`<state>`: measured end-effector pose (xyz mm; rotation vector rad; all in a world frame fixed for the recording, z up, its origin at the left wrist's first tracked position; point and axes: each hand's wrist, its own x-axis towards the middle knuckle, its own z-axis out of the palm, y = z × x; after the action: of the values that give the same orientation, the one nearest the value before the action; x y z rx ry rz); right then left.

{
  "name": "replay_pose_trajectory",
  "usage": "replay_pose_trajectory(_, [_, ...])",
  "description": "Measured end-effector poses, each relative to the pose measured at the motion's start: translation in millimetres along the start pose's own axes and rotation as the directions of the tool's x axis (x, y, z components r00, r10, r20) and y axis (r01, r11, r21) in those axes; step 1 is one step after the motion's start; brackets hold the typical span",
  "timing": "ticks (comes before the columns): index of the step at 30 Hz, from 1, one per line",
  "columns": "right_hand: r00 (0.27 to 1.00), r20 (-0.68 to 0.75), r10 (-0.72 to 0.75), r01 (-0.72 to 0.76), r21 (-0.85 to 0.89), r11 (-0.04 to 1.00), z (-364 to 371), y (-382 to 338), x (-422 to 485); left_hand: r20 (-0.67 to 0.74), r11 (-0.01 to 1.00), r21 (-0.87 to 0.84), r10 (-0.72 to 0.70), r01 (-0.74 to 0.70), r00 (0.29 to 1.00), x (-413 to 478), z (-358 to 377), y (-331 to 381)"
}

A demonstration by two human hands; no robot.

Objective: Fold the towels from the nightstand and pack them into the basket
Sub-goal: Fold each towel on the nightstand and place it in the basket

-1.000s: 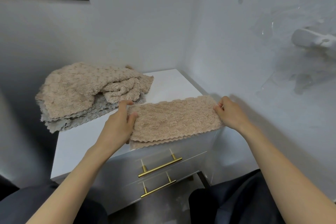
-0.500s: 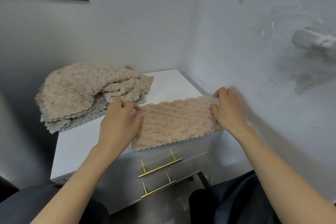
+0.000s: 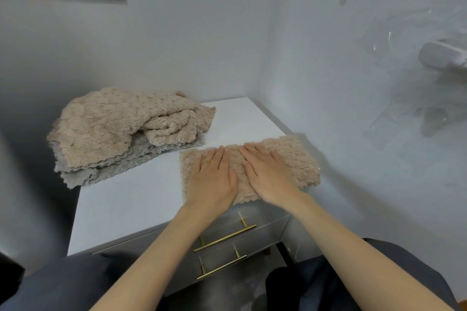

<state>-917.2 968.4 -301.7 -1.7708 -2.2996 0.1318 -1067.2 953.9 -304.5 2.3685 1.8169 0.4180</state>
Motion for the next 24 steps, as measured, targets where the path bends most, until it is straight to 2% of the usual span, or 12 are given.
replay_pose_trajectory(7, [0.974, 0.08, 0.211, -0.209, -0.037, 0.977, -7, 31, -5, 0.094, 0.986, -0.038, -0.16, 0.165, 0.983, -5, -12, -26])
replay_pose_trajectory(12, [0.966, 0.066, 0.251, -0.252, -0.003, 0.968, -22, 38, -6, 0.158, 0.986, 0.017, -0.166, 0.165, 0.973, -8, -24, -35])
replay_pose_trajectory(14, [0.961, -0.024, 0.274, -0.273, 0.037, 0.961, -31, 42, -5, 0.128, 0.991, 0.004, -0.136, 0.136, 0.982, -9, -29, -38])
replay_pose_trajectory(17, [0.91, -0.101, 0.403, -0.393, 0.103, 0.914, -44, 49, -5, 0.03, 0.999, -0.03, -0.027, 0.027, 0.999, -7, -35, -38])
replay_pose_trajectory(21, [0.869, 0.018, 0.495, -0.495, 0.065, 0.867, -48, 60, -2, -0.061, 0.996, -0.042, 0.082, -0.085, 0.995, 3, -39, -31])
replay_pose_trajectory(24, [0.848, 0.04, 0.528, -0.529, 0.094, 0.843, -49, 62, 4, -0.028, 0.993, -0.014, 0.118, -0.119, 0.993, 14, -39, -29])
